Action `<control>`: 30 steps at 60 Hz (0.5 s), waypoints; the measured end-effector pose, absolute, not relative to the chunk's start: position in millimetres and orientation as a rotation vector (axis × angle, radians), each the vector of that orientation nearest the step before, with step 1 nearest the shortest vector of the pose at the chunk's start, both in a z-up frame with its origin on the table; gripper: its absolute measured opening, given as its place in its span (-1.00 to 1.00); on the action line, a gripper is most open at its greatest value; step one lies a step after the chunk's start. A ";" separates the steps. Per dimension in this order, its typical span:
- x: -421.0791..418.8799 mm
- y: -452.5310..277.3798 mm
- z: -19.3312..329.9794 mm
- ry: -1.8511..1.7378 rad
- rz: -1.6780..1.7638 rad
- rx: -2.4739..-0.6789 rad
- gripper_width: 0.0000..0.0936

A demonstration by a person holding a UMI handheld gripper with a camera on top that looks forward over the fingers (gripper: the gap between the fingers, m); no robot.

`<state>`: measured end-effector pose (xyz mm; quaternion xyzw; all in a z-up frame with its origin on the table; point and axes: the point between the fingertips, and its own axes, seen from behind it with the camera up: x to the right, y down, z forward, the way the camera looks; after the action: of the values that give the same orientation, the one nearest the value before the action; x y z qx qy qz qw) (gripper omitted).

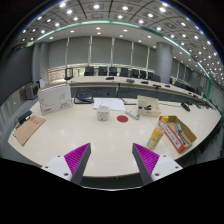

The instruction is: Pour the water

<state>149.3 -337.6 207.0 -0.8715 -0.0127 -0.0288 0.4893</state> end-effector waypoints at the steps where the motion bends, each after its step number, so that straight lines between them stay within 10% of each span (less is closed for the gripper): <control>1: 159.9 -336.5 204.0 -0.026 -0.076 -2.116 0.84; 30: 386.7 -214.1 91.6 0.023 -0.054 -2.022 0.83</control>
<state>386.7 -214.1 91.6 -0.8471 0.0097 -0.0225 0.5308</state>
